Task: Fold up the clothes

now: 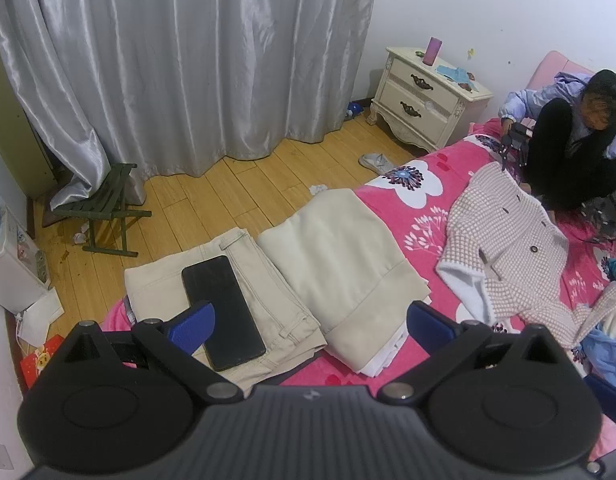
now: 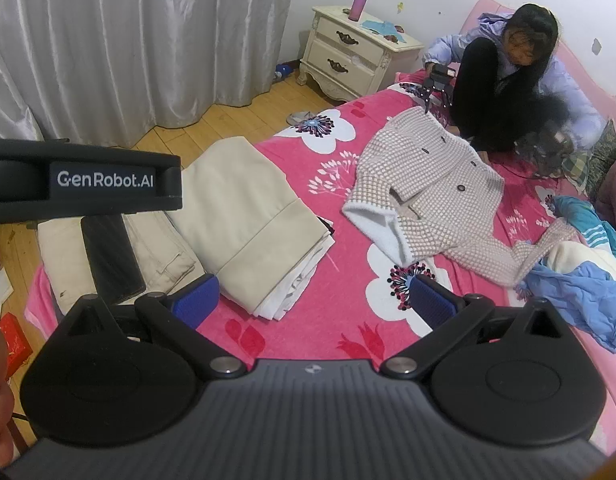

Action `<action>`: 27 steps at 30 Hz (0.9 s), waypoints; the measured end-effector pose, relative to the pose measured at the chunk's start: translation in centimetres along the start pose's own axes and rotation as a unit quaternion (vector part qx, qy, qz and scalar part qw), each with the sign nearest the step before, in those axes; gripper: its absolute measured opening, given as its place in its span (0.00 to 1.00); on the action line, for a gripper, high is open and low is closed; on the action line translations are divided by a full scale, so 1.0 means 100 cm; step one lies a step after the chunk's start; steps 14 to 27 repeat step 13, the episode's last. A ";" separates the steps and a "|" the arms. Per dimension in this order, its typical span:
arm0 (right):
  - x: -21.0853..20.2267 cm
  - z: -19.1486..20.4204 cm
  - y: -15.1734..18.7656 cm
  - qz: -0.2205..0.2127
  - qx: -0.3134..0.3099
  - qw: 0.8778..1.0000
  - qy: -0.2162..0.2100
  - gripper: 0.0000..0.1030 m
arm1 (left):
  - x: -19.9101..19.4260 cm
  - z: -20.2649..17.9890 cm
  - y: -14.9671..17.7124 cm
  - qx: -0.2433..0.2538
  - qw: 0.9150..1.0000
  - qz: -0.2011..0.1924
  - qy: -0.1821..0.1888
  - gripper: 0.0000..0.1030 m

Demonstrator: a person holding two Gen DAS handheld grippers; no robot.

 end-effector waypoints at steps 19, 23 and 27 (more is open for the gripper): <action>0.000 -0.001 0.001 0.001 0.000 1.000 0.000 0.99 | 0.000 0.001 0.000 -0.001 1.000 0.001 -0.002 1.00; 0.000 -0.001 0.001 0.001 0.000 1.000 0.000 0.99 | 0.000 0.001 0.000 -0.001 1.000 0.001 -0.002 1.00; 0.000 -0.001 0.001 0.001 0.000 1.000 0.000 0.99 | 0.000 0.001 0.000 -0.001 1.000 0.001 -0.002 1.00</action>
Point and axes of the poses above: each gripper's, at about its wrist camera, not at the fingertips, and x roughly the way its jaws point, z to its left, y to its underside, the point moved 5 cm from there along x, roughly the way its jaws point, and after that the axes turned 6 degrees about y, right-handed, at the moved point
